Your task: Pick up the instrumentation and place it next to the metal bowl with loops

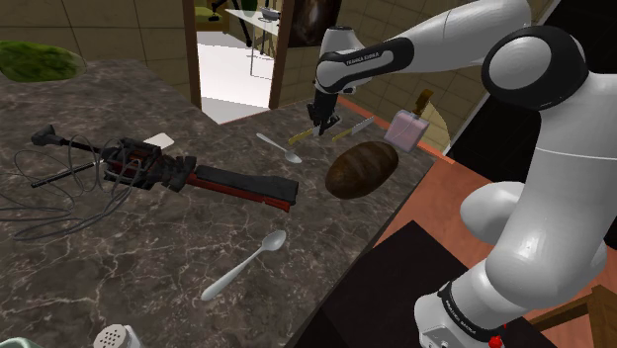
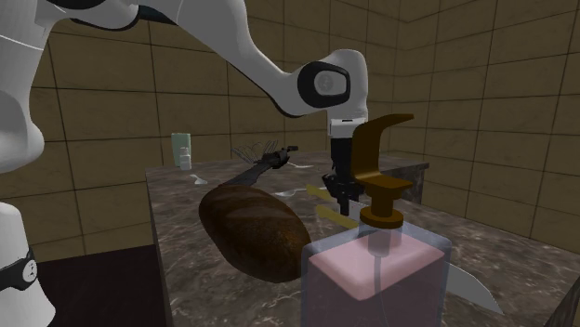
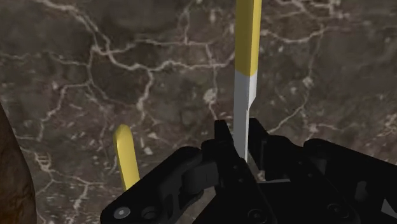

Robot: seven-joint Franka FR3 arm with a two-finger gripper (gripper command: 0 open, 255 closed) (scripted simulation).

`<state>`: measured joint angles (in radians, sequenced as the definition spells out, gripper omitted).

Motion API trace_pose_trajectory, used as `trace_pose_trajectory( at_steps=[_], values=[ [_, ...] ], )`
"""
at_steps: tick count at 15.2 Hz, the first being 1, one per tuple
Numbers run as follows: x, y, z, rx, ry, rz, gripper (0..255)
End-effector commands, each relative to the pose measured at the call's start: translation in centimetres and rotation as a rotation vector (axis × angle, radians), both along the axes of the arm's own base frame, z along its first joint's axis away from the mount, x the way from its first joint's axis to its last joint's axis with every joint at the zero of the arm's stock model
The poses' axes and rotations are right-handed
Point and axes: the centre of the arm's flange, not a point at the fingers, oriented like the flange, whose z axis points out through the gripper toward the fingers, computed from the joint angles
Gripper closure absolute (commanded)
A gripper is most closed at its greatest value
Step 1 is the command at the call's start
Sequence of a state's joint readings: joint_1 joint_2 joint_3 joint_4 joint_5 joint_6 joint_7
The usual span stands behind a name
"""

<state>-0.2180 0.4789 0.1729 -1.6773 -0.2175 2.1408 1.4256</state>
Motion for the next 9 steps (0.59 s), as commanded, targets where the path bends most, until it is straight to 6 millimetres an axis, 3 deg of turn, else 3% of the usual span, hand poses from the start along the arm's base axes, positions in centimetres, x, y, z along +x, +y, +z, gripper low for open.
trace_pose_trajectory(
  at_steps=[1, 7, 9],
  values=[
    [0.0, 0.0, 0.0, 0.0, 0.0, 0.0, 255],
    [0.0, 0.0, 0.0, 0.0, 0.0, 0.0, 255],
    [0.0, 0.0, 1.1, 0.0, 0.0, 0.0, 255]
  ],
)
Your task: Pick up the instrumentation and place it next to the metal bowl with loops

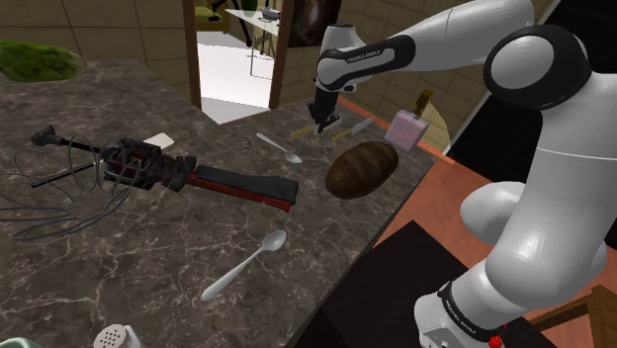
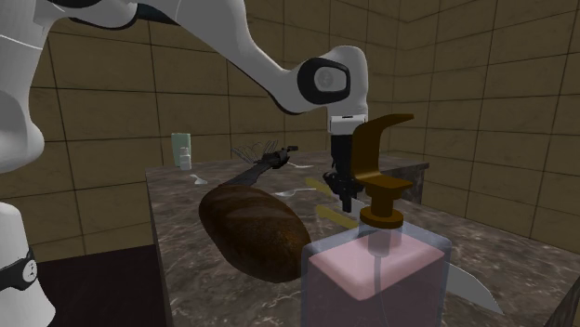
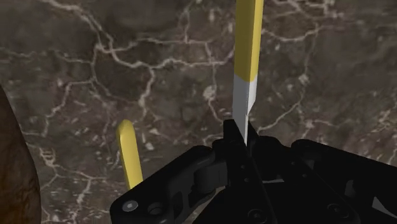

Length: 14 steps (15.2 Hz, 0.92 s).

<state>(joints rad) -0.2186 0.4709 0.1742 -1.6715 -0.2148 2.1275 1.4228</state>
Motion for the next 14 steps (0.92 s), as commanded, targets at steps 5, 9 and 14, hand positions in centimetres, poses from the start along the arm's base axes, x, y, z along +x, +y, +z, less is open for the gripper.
trace_pose_trajectory(
  at_steps=[5, 9, 14],
  values=[
    [0.0, 0.0, 3.0, 0.0, 0.0, 0.0, 255],
    [0.0, 0.0, 5.1, 0.0, 0.0, 0.0, 255],
    [0.0, 0.0, 7.8, 0.0, 0.0, 0.0, 255]
  ],
)
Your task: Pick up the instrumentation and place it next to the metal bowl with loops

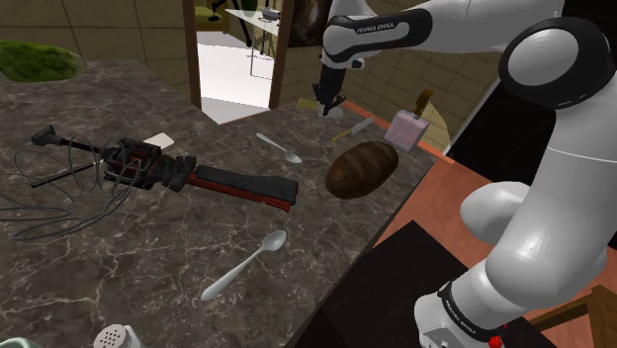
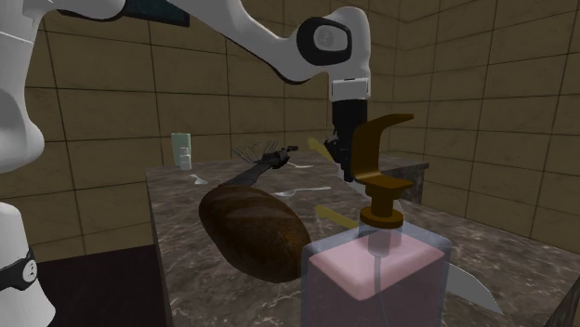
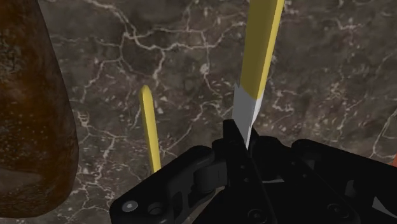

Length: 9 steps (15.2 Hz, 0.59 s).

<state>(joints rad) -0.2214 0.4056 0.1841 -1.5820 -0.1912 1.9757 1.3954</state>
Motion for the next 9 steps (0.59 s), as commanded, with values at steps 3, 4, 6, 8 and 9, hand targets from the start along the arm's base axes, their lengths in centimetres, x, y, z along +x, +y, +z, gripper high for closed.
trace_pose_trajectory(
  at_steps=[3, 4, 6, 8, 9],
  values=[
    [0.0, 0.1, 2.1, 0.0, 0.0, 0.0, 255],
    [0.0, 0.1, 2.7, 0.0, 0.0, 0.0, 255],
    [0.0, 0.1, 3.7, 0.0, 0.0, 0.0, 255],
    [0.0, 0.1, 4.8, 0.0, 0.0, 0.0, 255],
    [0.0, 0.1, 5.3, 0.0, 0.0, 0.0, 255]
  ],
)
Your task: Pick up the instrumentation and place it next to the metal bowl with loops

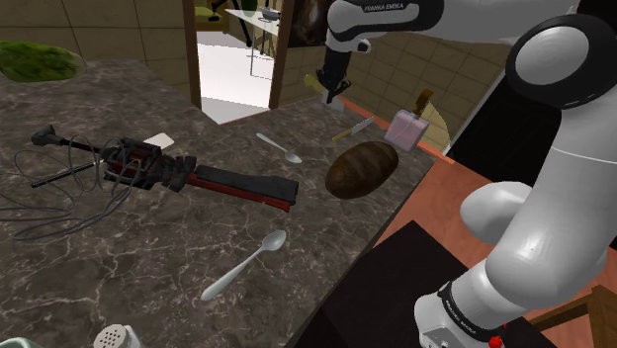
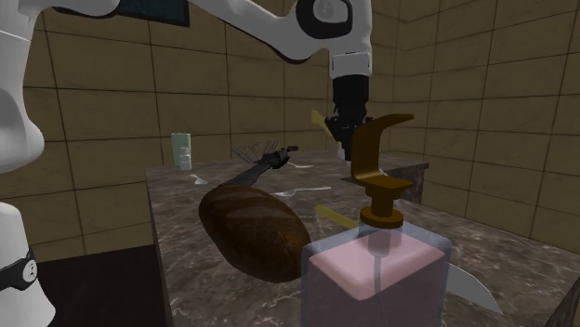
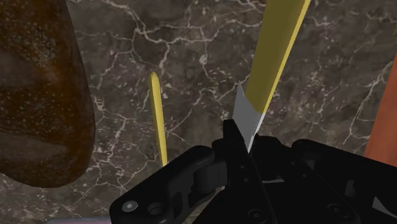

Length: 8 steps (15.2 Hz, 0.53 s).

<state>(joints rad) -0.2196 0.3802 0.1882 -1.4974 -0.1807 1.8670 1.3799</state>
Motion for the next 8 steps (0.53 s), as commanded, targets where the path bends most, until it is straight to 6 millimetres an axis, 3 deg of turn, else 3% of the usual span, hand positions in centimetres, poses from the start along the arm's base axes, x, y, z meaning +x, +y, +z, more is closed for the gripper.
trace_pose_trajectory(
  at_steps=[1, 8],
  values=[
    [0.0, 0.0, 1.1, 0.0, 0.0, 0.0, 255],
    [0.0, 0.0, 4.7, 0.0, 0.0, 0.0, 255]
  ],
)
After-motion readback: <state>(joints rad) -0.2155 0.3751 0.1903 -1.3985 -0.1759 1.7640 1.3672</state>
